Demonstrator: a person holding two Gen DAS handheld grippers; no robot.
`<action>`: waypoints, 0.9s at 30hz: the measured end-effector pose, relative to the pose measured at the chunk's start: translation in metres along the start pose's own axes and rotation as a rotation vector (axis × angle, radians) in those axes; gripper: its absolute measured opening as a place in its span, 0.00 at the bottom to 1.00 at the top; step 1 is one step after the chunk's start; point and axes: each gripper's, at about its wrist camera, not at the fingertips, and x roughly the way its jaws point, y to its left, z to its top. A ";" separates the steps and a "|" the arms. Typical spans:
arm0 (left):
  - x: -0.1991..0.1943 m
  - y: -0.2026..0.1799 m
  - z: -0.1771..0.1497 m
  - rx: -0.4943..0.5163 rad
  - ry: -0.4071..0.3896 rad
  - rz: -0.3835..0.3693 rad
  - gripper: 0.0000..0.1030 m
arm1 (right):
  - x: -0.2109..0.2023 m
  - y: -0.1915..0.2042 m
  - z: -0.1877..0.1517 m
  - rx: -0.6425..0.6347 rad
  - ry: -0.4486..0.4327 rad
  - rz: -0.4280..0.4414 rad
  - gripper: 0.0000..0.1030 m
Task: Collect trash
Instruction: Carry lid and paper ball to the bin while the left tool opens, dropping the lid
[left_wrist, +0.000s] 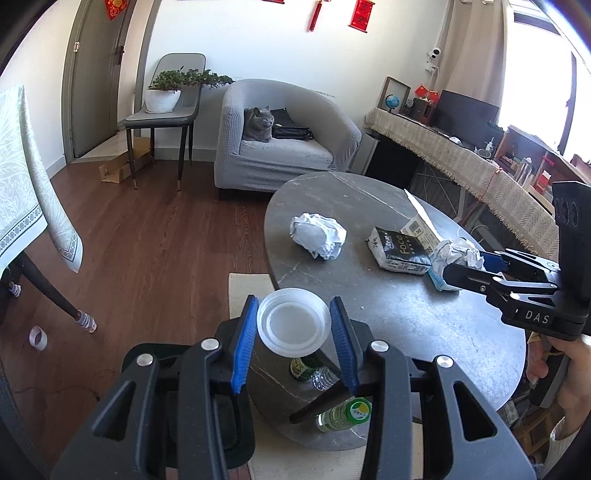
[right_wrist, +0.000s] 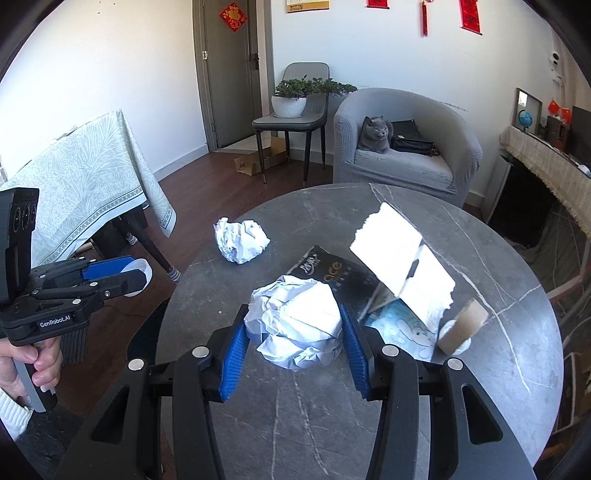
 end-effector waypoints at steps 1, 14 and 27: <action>-0.001 0.004 0.000 -0.003 0.000 0.005 0.41 | 0.002 0.004 0.001 -0.003 0.001 0.004 0.47; -0.012 0.063 -0.013 -0.050 0.037 0.063 0.41 | 0.034 0.066 0.021 -0.069 0.012 0.087 0.47; 0.001 0.107 -0.044 -0.083 0.151 0.108 0.41 | 0.057 0.112 0.037 -0.106 0.021 0.156 0.47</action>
